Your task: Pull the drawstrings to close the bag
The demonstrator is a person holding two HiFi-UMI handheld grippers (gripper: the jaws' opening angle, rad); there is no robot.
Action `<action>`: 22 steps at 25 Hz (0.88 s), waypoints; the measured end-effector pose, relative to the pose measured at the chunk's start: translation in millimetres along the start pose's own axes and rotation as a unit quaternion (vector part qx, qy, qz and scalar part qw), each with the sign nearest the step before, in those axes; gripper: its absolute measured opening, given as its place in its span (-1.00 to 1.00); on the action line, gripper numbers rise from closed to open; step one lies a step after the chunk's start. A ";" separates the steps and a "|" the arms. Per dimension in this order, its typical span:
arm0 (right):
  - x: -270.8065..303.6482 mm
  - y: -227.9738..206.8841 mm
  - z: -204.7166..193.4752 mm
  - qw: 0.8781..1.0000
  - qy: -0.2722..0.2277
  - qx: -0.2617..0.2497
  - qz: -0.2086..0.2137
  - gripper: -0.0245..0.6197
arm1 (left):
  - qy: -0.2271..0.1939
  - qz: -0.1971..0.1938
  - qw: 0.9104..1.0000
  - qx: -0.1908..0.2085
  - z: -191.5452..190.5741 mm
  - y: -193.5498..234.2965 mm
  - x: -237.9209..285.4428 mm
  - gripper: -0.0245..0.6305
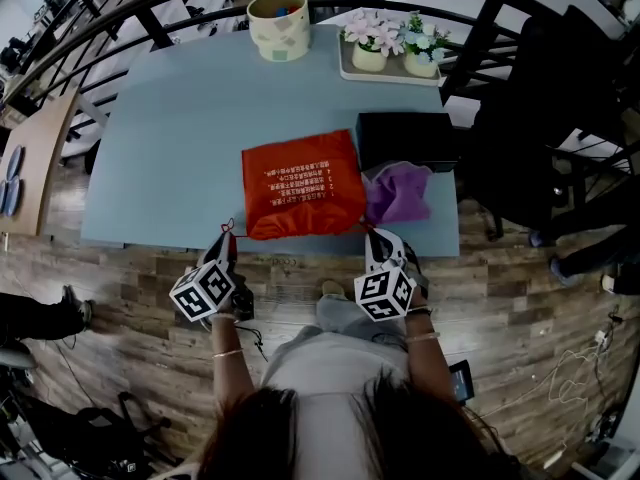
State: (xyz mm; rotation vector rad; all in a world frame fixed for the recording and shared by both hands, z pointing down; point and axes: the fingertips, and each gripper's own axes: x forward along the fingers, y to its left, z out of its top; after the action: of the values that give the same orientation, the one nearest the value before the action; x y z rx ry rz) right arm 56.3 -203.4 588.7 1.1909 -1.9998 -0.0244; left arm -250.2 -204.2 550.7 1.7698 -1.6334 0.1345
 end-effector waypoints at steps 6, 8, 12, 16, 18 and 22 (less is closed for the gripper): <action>-1.4 -6.4 -1.3 1.000 0.001 0.003 -0.005 -0.84 | -0.005 0.003 1.000 -0.002 2.8 -0.3 -1.5 -0.88; -1.1 -8.6 -3.3 1.000 0.003 0.007 -0.007 -0.84 | -0.005 0.004 1.000 -0.002 2.5 -0.5 -1.1 -0.88; 0.1 -11.9 -6.0 1.000 0.005 0.012 -0.008 -0.84 | -0.006 0.009 1.000 -0.002 2.5 0.8 -0.9 -0.88; 1.2 -14.4 -7.3 1.000 0.007 0.016 -0.011 -0.84 | -0.007 0.014 1.000 -0.003 3.7 3.4 -1.6 -0.88; 1.5 -15.8 -8.3 1.000 0.008 0.018 -0.012 -0.84 | -0.008 0.016 1.000 -0.003 4.5 4.6 -2.1 -0.88; 2.6 -20.0 -9.8 1.000 0.011 0.021 -0.015 -0.84 | -0.010 0.018 1.000 -0.005 7.1 5.8 -1.3 -0.88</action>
State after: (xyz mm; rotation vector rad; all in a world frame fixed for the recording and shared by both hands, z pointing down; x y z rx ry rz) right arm 76.6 -213.1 589.3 1.2433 -1.9714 0.0151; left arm -258.3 -206.8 547.2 1.7408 -1.6777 0.1242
